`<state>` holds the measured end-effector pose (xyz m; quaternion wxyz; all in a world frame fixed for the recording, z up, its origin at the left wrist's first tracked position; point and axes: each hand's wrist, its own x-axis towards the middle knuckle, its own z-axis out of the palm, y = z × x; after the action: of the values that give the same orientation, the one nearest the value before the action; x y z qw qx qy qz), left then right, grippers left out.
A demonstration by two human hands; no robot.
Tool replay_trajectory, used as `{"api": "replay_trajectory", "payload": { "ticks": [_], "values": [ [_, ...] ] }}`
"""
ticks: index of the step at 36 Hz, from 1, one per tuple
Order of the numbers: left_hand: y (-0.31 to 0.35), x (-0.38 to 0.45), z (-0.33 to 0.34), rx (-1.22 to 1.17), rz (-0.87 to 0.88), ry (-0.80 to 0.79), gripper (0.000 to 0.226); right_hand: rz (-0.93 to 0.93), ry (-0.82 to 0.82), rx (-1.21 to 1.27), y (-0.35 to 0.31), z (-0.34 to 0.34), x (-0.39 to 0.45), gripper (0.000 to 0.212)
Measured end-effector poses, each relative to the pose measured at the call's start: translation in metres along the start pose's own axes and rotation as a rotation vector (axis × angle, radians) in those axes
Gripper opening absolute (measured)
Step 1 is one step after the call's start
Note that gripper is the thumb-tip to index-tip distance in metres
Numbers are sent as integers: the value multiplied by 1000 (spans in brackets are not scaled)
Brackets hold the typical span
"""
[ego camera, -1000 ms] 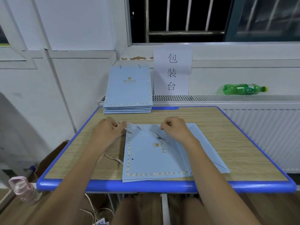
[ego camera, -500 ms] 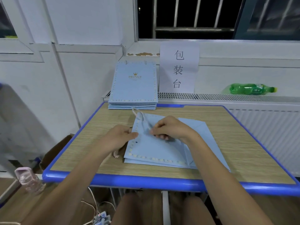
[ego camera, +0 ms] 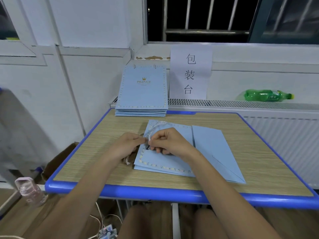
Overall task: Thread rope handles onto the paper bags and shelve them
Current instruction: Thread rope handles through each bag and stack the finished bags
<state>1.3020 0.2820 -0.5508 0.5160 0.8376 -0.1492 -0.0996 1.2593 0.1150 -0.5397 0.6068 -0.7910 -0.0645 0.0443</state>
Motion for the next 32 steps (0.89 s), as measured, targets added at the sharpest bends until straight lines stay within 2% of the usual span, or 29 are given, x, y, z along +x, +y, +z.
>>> {"api": "replay_trajectory", "payload": {
  "ticks": [5, 10, 12, 15, 18, 20, 24, 32],
  "values": [
    [0, -1, 1, -17, 9, 1, 18, -52, 20, -81, 3, 1, -2, 6],
    [4, -3, 2, -98, -54, 28, 29, -105, -15, -105, 7, 4, -2, 17],
    [4, 0, 0, -109, -86, 28, 25, -100, -15, -83, 7, 2, -1, 20],
    [3, -3, -5, -41, -28, -65, 40, -74, -19, -49, 8, 0, 0, 21],
    [5, -13, -5, -145, 94, -248, 49, -54, -25, -6, 7, -1, 0, 22],
    [6, -16, -4, -175, 173, -313, 51, -54, -24, 21, 7, -2, 0, 24],
    [5, -15, 1, -178, 247, -266, 49, -50, -30, 60, 6, -3, 0, 25],
    [11, -15, 7, -235, 195, -164, 33, -47, -11, 63, 3, -4, -2, 17]
  ]
}}
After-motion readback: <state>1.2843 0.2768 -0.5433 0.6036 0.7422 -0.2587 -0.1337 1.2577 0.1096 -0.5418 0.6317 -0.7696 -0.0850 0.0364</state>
